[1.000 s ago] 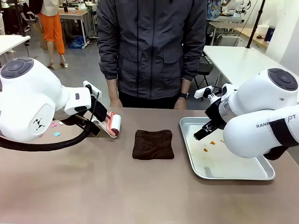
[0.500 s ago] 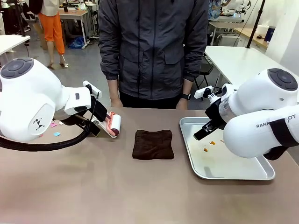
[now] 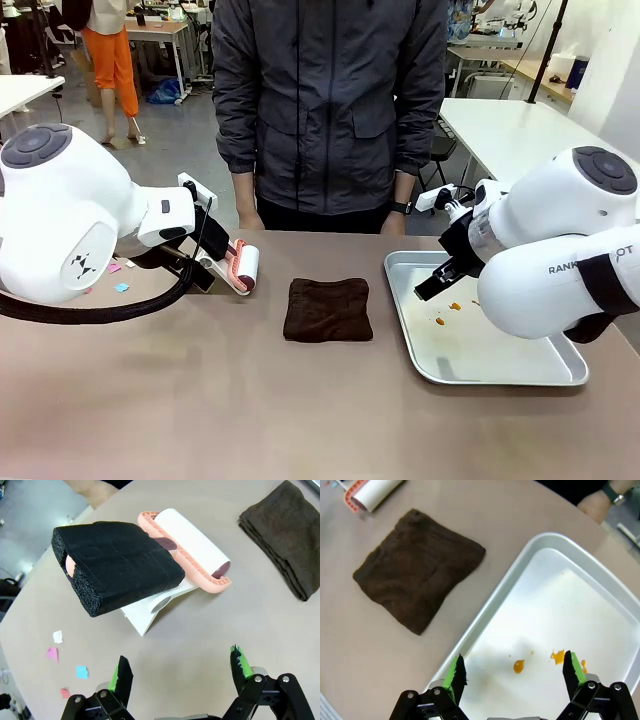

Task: Clean the surface of the table.
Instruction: Hold the Lint Roller with your left hand and the towel with your right hand.

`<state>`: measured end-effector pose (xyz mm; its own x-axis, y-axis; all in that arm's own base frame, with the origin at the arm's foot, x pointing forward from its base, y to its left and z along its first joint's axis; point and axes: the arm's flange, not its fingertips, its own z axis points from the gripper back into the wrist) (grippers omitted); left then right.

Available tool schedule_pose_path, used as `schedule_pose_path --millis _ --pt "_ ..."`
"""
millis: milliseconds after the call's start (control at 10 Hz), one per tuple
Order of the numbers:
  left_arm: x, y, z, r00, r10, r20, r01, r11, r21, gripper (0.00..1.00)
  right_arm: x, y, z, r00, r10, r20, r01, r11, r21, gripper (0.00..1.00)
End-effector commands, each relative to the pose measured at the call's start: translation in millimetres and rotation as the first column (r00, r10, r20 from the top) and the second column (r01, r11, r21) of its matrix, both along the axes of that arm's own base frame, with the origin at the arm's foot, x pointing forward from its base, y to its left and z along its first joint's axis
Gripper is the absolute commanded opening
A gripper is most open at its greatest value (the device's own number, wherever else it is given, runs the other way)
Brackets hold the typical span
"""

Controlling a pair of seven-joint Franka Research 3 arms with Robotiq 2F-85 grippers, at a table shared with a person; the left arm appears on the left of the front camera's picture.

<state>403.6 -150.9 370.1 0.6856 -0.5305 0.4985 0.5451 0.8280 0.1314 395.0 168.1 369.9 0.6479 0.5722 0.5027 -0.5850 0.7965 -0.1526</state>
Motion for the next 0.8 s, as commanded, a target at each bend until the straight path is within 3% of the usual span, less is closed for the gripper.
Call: schedule_pose_path --millis 0,500,700 --pt "0 0 0 1.0 0.0 0.0 0.0 1.0 0.0 1.0 0 0 0 1.0 0.0 0.0 0.0 1.0 0.001 1.0" --pt "0 0 0 1.0 0.0 0.0 0.0 1.0 0.0 1.0 0 0 0 1.0 0.0 0.0 0.0 1.0 0.0 1.0" --pt "-7 7 7 0.999 -0.032 -0.028 0.031 0.998 -0.047 1.0 -6 -9 13 0.981 -0.054 -0.186 0.056 0.998 0.005 1.0"
